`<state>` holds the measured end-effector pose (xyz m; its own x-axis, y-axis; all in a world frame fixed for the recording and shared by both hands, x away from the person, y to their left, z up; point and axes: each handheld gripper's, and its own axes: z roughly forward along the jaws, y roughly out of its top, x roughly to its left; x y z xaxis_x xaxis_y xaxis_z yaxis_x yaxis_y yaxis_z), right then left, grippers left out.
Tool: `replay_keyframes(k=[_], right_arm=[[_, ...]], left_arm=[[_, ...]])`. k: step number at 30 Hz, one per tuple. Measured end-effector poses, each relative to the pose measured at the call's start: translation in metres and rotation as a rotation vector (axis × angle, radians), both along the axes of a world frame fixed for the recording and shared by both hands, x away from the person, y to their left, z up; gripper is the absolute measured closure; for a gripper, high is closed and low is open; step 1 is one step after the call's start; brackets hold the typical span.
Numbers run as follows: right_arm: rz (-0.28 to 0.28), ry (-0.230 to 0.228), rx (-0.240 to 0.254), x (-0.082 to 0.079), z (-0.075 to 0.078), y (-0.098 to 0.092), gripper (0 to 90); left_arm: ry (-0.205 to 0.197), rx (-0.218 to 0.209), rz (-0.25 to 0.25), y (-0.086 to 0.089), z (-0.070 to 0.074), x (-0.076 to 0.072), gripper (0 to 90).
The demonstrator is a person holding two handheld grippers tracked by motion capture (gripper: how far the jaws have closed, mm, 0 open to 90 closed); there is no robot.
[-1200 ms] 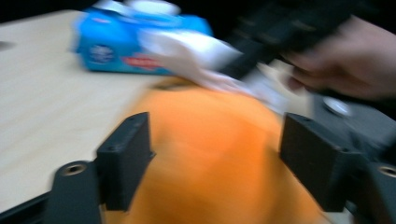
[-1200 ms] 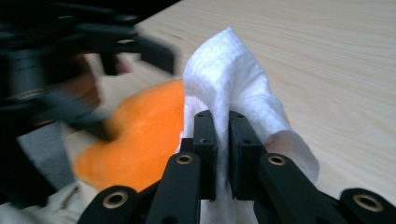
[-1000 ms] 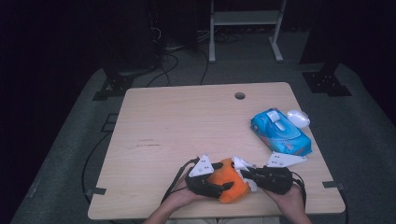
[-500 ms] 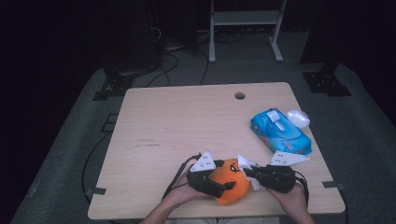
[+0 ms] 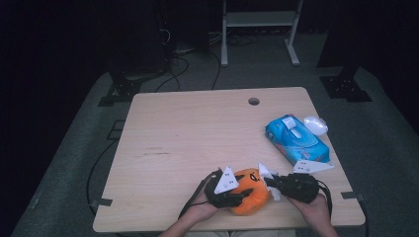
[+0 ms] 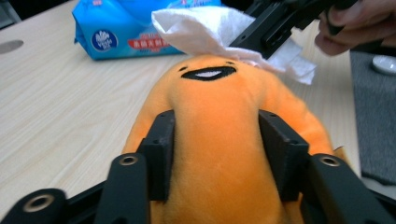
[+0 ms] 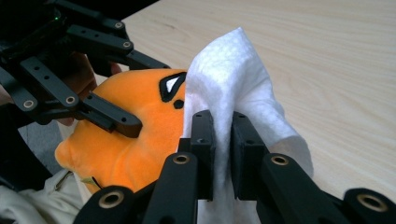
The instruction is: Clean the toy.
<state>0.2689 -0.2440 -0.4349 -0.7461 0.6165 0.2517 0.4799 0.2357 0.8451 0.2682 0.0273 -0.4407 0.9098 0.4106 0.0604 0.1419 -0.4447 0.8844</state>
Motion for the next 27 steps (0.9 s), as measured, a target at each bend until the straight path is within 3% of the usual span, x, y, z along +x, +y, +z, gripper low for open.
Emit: replay_keyframes(k=[5,14,21,27], right_arm=[[-0.033,-0.014,0.025,0.0,0.003,-0.008,80.2],[-0.074,-0.042,-0.062,0.006,0.002,-0.01,80.2],[-0.114,-0.003,-0.11,0.016,-0.012,-0.024,77.4],[-0.119,0.034,-0.092,0.02,-0.022,-0.033,68.5]], left_arm=[[0.056,-0.057,0.017,0.007,0.006,0.006,55.8],[0.039,-0.106,0.13,0.033,0.016,0.026,55.4],[0.008,-0.125,0.225,0.056,0.026,0.048,55.3],[-0.01,-0.115,0.299,0.07,0.028,0.071,55.2]])
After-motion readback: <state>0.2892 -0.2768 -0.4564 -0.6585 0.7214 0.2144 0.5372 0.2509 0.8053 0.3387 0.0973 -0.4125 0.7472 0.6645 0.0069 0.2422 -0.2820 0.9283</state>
